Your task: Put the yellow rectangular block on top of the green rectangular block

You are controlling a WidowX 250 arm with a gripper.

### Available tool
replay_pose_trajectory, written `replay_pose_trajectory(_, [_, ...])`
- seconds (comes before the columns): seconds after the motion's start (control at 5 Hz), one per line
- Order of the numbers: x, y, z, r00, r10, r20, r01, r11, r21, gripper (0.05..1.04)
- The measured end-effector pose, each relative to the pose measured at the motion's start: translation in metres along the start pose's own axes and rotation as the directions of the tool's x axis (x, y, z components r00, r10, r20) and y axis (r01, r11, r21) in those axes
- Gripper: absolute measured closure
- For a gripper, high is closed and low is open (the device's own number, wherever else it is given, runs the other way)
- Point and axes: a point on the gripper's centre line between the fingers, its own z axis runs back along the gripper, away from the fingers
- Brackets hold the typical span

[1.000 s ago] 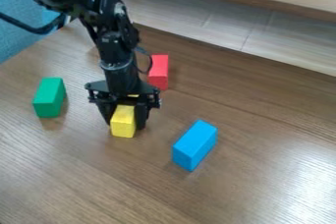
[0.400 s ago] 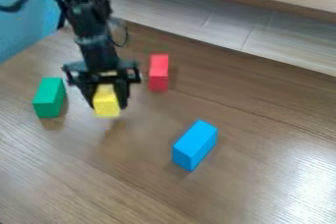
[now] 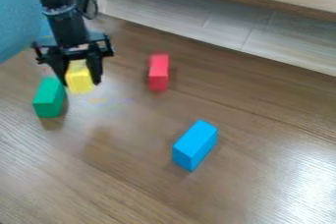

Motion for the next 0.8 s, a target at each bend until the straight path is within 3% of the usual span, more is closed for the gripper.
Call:
replay_pose_trajectory(0.2, [0.014, 0.023, 0.009, 0.998, 0.057, 0.03, -0.057, 0.998, -0.002, 0.477])
replay_pose_trajectory(0.8, [0.017, 0.055, -0.013, 0.996, 0.088, -0.015, -0.087, 0.995, 0.052, 0.477])
